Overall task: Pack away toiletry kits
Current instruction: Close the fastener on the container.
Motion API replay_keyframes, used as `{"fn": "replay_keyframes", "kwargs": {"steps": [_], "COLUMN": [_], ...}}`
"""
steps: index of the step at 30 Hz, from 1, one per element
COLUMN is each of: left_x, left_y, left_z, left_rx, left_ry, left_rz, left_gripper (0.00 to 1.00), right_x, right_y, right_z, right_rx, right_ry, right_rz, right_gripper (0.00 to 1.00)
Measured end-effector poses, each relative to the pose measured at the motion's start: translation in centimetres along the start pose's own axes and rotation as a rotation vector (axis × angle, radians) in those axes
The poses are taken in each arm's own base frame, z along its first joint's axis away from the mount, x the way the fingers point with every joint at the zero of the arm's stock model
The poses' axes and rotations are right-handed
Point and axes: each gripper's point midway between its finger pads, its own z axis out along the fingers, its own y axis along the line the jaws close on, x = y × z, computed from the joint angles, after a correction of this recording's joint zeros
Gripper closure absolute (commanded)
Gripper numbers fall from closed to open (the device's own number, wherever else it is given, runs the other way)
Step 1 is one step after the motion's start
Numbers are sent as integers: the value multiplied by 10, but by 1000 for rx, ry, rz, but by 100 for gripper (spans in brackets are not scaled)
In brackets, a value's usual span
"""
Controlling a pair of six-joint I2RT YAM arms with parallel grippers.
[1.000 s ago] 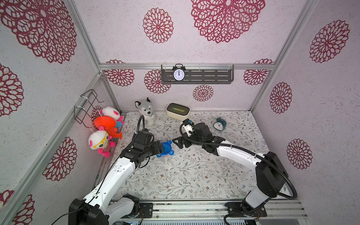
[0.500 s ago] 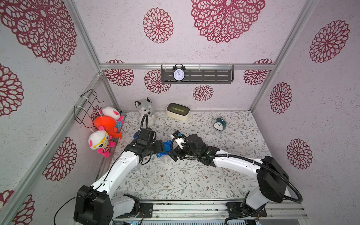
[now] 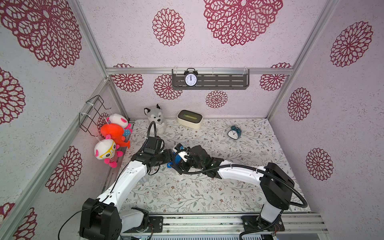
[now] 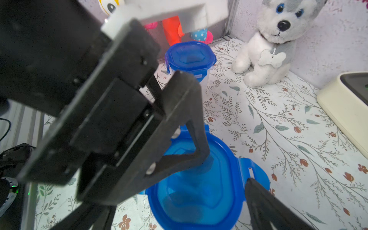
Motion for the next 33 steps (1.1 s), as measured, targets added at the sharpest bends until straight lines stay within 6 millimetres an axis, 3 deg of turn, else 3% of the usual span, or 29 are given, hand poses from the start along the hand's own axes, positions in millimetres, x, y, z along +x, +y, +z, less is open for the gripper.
{"fn": "replay_keyframes", "kwargs": {"steps": [8, 33], "left_x": [1, 8], "left_y": [-5, -6], "left_z": [0, 3], "left_rx": [37, 46], "left_ry": [13, 50], "left_rz": [-2, -4], "left_gripper": [33, 35], "right_x": [-8, 16], "right_y": [-4, -5], "right_z": [10, 21], "right_rx": [22, 24], "right_ry": [-21, 8], "right_rz": [-30, -39], "right_gripper": [1, 3]}}
